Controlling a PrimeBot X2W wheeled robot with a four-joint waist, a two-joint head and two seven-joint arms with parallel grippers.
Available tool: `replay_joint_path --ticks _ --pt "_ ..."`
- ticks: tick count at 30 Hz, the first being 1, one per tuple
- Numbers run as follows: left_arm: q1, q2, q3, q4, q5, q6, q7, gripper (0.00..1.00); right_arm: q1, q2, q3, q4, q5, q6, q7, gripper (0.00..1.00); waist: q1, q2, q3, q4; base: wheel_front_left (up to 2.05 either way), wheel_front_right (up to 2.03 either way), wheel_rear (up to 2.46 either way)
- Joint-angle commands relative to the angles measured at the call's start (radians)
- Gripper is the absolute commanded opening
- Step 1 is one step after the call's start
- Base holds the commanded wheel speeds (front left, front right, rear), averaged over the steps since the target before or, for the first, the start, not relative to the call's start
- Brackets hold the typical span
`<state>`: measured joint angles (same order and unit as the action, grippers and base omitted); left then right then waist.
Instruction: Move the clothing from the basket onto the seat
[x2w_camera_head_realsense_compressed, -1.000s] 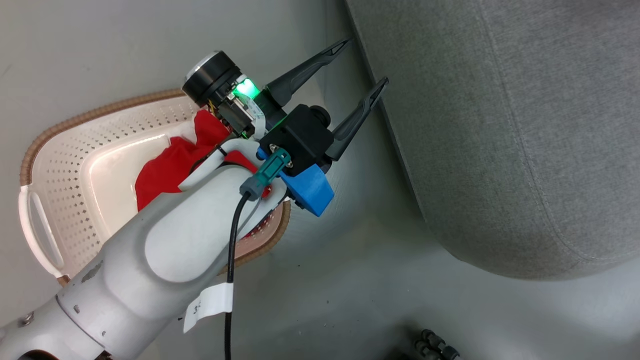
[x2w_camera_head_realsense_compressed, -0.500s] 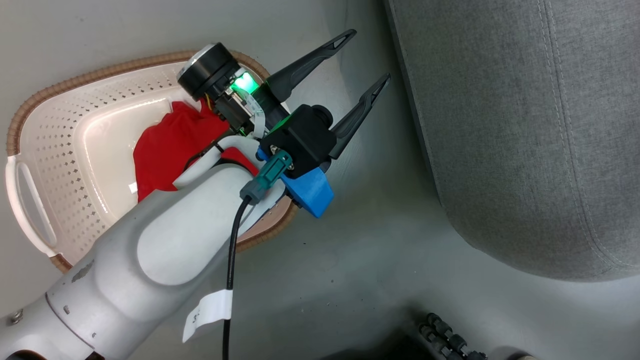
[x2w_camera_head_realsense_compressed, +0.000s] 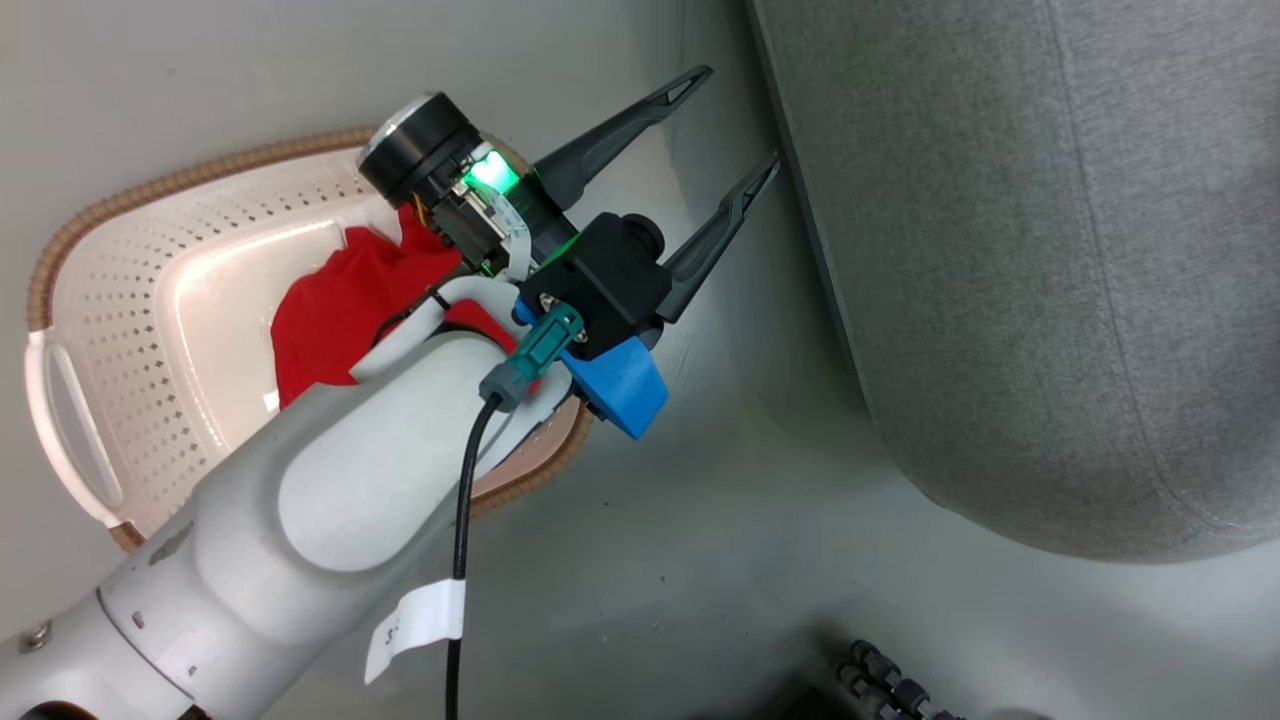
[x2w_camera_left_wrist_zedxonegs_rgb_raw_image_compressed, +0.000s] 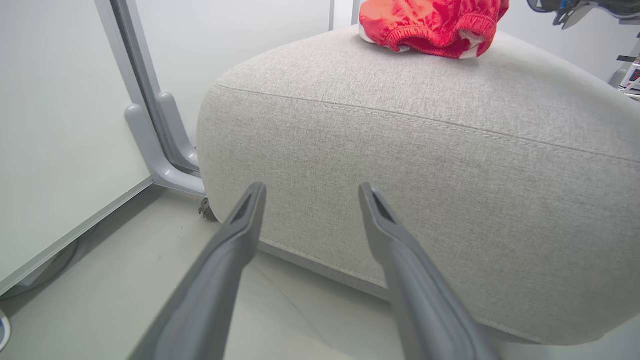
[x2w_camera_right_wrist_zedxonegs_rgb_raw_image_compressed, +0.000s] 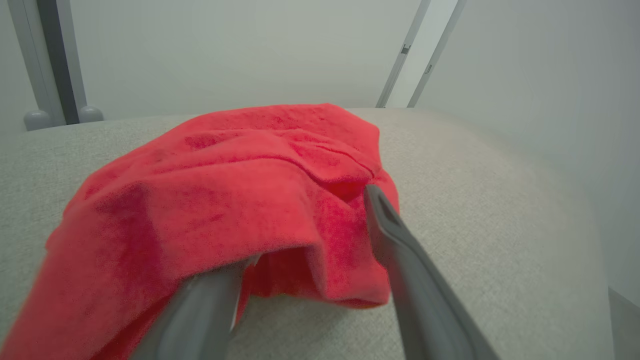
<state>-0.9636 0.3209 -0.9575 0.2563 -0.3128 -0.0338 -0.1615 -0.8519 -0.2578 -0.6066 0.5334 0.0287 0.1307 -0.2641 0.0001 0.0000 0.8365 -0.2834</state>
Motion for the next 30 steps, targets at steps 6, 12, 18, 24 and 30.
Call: replay_joint_path --ticks 6,12,18,24,30 --pt "0.034 -0.026 -0.009 0.039 -0.025 0.007 -0.038 1.00 0.160 0.052 0.012 -0.071 0.021 0.000 -0.001 1.00 -0.0001 0.0000 -0.092 -0.006 0.00 0.00 0.00" --pt "0.086 -0.052 0.007 0.086 -0.058 0.019 -0.083 1.00 0.299 0.078 0.046 -0.150 0.018 0.000 -0.001 1.00 -0.0001 0.0000 -0.197 0.001 0.00 0.00 0.00" --pt "0.159 -0.063 0.072 0.116 -0.093 0.050 -0.103 1.00 0.389 0.108 0.128 -0.262 0.002 0.000 -0.001 1.00 -0.0001 0.0000 -0.315 0.022 0.00 0.00 0.00" --pt "0.262 -0.065 0.208 0.051 -0.080 0.080 -0.105 1.00 0.440 0.120 0.247 -0.327 0.001 0.000 -0.001 1.00 -0.0001 0.0000 -0.417 0.070 0.00 0.00 0.00" --pt "0.380 -0.089 0.370 0.002 -0.048 0.097 -0.105 1.00 0.477 0.125 0.369 -0.375 0.004 0.000 -0.001 1.00 -0.0001 0.0000 -0.503 0.139 0.00 0.00 0.00"
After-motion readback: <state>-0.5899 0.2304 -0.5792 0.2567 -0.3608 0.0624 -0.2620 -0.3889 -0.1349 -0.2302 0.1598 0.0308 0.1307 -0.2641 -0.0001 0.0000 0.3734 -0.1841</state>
